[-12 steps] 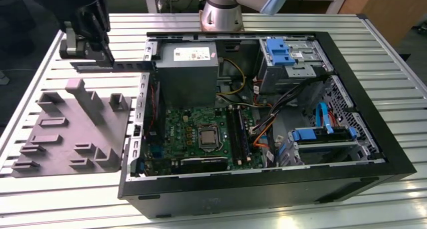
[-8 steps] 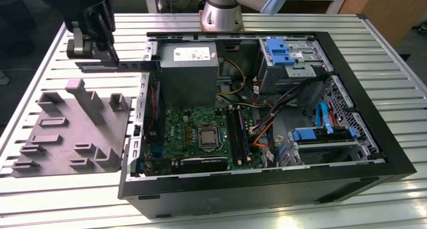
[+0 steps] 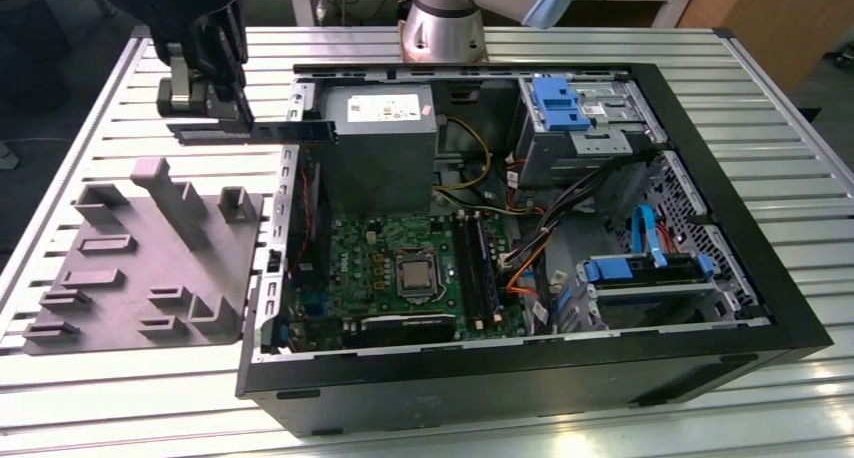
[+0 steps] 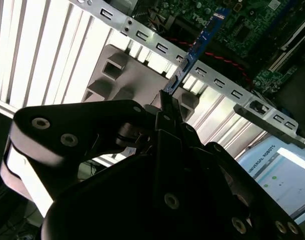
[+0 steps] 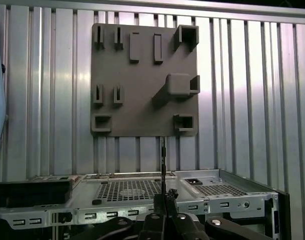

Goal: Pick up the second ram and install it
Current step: 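Pick up the second ram and move it above second insertion slot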

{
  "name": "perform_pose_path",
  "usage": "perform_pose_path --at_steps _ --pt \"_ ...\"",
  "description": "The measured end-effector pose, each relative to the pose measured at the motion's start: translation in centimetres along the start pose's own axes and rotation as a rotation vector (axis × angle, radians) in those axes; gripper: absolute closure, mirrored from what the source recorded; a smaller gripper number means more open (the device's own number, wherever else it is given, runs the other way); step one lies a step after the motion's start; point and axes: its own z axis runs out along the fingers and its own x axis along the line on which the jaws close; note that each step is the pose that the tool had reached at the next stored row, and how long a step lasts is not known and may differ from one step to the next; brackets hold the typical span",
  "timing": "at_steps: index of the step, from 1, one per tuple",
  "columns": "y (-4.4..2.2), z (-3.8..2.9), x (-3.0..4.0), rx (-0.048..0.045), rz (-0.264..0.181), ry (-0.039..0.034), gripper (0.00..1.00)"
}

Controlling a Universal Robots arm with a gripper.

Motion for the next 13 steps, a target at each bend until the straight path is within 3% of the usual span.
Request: perform_pose_path --at_steps 8,13 --pt "-1.48 0.10 -0.16 -0.0001 0.000 0.0016 0.88" --pt "-2.27 0.16 -0.24 -0.0001 0.000 0.0097 0.88"
